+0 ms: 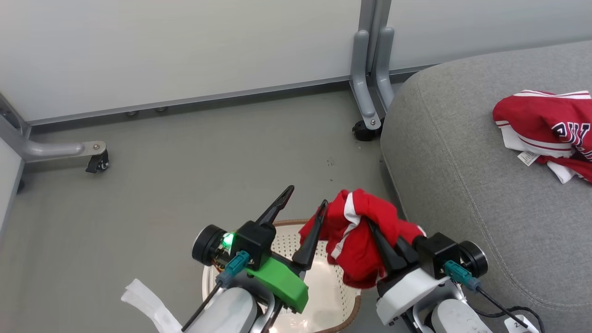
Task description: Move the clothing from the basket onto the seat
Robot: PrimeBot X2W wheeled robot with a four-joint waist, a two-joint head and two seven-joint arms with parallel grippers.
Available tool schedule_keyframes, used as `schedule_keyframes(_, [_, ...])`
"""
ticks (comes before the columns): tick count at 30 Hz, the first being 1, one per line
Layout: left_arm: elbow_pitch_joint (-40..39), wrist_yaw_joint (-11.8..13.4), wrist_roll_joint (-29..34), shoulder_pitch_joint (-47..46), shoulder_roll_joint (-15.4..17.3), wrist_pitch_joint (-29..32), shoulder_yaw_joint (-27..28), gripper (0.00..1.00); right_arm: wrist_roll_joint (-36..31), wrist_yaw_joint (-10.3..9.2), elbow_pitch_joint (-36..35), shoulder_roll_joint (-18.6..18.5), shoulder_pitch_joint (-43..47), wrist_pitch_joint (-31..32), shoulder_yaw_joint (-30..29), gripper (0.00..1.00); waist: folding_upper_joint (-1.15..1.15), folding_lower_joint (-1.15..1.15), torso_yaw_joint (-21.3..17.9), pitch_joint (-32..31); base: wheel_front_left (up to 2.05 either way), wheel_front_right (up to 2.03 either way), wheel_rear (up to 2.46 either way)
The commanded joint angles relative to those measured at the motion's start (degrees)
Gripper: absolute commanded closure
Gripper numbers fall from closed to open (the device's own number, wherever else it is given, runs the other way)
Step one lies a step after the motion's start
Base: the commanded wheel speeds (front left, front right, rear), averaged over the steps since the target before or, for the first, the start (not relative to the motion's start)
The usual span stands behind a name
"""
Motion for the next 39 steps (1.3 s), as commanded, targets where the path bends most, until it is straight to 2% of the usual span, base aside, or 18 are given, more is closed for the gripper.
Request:
schedule_keyframes(1, [-0.3, 0.3, 0.4, 0.8, 0.2, 0.0, 0.6, 0.0, -0.4, -0.08, -0.3, -0.2, 0.7, -0.2, -0.3, 1.0, 0.0, 0.0, 0.0, 0.0, 0.0, 0.0, 0.0])
schedule_keyframes(10, [-1.2, 0.0, 2.4, 3.2, 1.0, 0.0, 3.7, 0.0, -1.1, -0.08, -1.6, -0.2, 1.4, -0.2, -2.0, 1.0, 0.0, 0.0, -0.5, 0.6, 0.0, 0.0, 0.0])
schedule_keyframes(15, [-2.5, 0.7, 3.1, 5.3, 1.9, 0.0, 6.5, 0.0, -1.9, -0.08, -4.2, -0.2, 2.2, -0.2, -3.7, 1.0, 0.0, 0.0, -2.5, 1.2, 0.0, 0.0, 0.0])
schedule_keyframes(21, [-5.2, 2.0, 3.9, 8.6, 3.2, 0.0, 11.7, 0.0, -2.8, -0.08, -9.1, -0.2, 3.6, -0.2, -6.1, 1.0, 0.0, 0.0, -7.0, 2.6, 0.0, 0.0, 0.0])
schedule_keyframes(28, [-9.8, 2.1, 6.0, 13.1, 4.8, 0.0, 17.8, 0.0, -5.4, -0.08, -17.1, -0.1, 6.7, -0.2, -9.1, 1.0, 0.0, 0.0, -13.2, 4.9, 0.0, 0.0, 0.0])
schedule_keyframes(32, [-13.0, 1.0, 5.2, 16.5, 4.9, 0.0, 21.9, 0.0, -5.6, -0.08, -20.3, -0.1, 8.5, -0.2, -10.7, 1.0, 0.0, 0.0, -16.8, 6.0, 0.0, 0.0, 0.0])
schedule_keyframes(39, [-16.8, -0.3, 8.2, 21.1, 6.0, 0.0, 26.0, 0.0, -5.9, -0.08, -24.6, -0.1, 11.3, -0.2, -14.3, 1.0, 0.0, 0.0, -21.5, 7.2, 0.0, 0.0, 0.0])
